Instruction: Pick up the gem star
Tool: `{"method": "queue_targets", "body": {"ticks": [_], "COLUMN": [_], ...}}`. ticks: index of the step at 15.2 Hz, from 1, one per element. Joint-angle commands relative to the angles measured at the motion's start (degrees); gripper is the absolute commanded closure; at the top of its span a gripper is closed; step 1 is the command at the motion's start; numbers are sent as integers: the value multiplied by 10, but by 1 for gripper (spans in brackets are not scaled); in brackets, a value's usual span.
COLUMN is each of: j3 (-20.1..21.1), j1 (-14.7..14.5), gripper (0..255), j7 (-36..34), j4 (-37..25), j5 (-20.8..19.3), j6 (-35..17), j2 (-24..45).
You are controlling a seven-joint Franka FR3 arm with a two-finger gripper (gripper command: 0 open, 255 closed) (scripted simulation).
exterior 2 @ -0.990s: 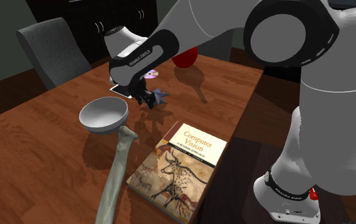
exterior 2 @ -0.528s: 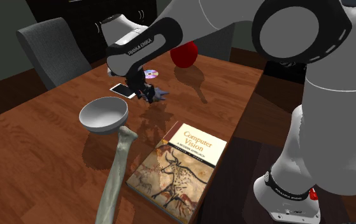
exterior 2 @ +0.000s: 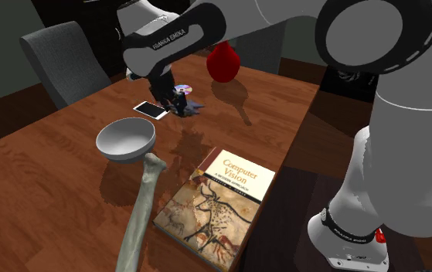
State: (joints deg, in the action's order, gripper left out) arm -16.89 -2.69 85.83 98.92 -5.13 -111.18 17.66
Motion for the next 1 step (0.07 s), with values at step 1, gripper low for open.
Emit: {"method": "queue_targets", "body": {"ticks": [1], "j3": [0], "j1": [0], "gripper": [255], "j7": [0], "j4": [-2], "j5": [0], "j6": [4], "j2": [-1]}}
